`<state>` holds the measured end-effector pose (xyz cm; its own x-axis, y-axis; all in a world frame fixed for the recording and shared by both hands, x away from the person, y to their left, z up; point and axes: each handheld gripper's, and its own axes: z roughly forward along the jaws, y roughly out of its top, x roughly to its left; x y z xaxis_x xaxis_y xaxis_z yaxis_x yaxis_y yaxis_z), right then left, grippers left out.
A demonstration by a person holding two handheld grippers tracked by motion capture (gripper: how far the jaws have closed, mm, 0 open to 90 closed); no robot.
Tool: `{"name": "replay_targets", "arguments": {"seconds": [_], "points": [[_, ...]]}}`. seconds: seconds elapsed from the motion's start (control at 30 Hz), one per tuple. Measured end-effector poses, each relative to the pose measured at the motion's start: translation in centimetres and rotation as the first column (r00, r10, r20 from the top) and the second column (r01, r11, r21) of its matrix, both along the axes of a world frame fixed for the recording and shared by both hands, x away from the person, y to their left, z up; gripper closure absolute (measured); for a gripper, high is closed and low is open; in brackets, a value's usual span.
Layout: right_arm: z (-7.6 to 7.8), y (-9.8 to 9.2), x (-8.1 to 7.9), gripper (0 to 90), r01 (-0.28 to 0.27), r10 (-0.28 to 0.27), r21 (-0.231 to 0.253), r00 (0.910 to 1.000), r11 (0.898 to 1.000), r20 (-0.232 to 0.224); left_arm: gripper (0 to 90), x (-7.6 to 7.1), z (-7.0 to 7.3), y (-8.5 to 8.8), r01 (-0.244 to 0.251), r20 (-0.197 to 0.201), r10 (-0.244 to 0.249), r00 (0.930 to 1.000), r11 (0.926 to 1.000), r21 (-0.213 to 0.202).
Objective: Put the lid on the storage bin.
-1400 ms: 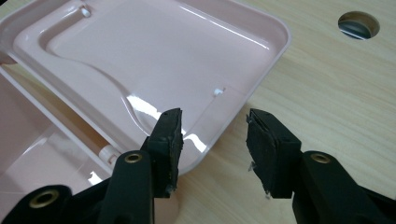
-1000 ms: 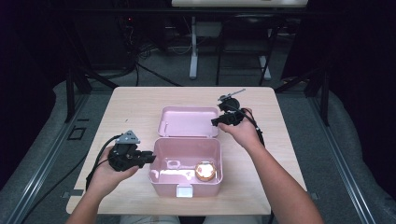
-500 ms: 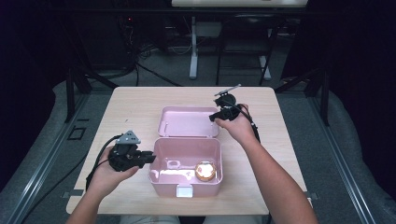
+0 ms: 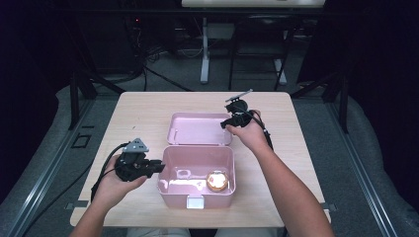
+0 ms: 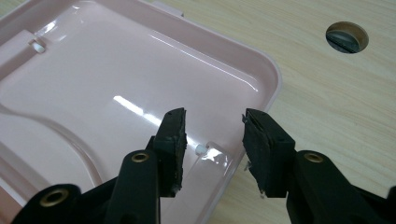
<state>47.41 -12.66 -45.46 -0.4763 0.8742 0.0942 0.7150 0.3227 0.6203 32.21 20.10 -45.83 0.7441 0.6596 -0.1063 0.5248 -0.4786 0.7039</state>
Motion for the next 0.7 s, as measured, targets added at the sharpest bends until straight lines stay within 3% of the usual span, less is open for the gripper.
{"name": "replay_targets", "arguments": {"seconds": [0.17,0.43,0.7], "points": [[-0.1,0.1,0.4,59.5,-0.001,0.002,0.008,0.9997,1.0,-0.023,74.8,-0.1,0.0,0.0,-0.003,0.004,0.003,1.0,1.0,-0.001],[0.0,0.2,1.0,58.4,-0.021,0.021,-0.029,0.9997,0.999,-0.015,75.2,-0.2,-0.1,0.0,-0.007,0.009,0.007,0.9999,1.0,-0.001],[-0.3,-0.1,2.3,57.9,-0.016,0.014,-0.052,0.9986,0.999,-0.05,75.5,-0.4,-0.1,-0.1,-0.017,0.018,0.017,0.9997,0.9999,-0.002]]}}
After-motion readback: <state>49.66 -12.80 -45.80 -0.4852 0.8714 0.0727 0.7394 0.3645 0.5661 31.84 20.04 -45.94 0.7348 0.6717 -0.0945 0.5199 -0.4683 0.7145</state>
